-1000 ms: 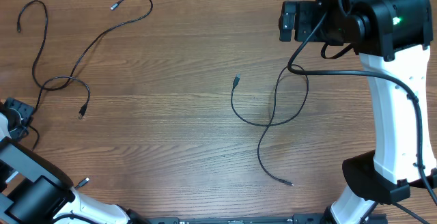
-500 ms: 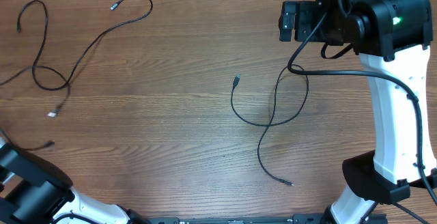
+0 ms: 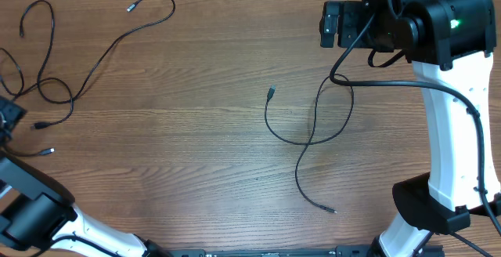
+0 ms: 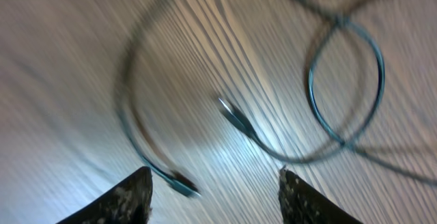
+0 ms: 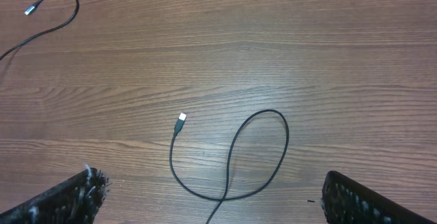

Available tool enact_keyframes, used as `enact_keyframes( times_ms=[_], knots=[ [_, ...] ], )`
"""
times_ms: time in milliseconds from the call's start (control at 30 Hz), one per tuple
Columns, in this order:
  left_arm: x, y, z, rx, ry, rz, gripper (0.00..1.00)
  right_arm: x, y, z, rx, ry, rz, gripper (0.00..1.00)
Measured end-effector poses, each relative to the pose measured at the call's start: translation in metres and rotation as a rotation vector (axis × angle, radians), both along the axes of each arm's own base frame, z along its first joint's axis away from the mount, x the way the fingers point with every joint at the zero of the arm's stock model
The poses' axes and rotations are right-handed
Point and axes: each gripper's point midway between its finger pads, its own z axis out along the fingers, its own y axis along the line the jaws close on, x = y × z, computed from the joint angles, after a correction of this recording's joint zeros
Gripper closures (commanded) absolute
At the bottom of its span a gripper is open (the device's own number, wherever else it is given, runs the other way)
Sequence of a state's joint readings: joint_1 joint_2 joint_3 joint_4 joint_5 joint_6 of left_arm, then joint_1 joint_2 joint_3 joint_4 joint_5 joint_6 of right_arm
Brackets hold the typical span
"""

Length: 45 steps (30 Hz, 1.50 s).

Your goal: Untangle cables

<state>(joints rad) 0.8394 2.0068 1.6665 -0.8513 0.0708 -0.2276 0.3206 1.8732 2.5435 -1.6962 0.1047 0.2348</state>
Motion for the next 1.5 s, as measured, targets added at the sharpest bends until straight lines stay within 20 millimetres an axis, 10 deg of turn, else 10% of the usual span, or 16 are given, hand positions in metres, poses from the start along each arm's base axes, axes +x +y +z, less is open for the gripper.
enact_keyframes(
  times_ms=[433, 1500],
  knots=[
    [0.039, -0.06, -0.069, -0.203, 0.031, -0.171, 0.37, 0.0, 0.0, 0.0, 0.0, 0.0, 0.0, 0.0],
    [0.078, -0.065, -0.071, 0.061, 0.058, -0.603, 0.31, 0.0, 0.0, 0.0, 0.001, -0.001, 0.0, 0.0]
  ],
)
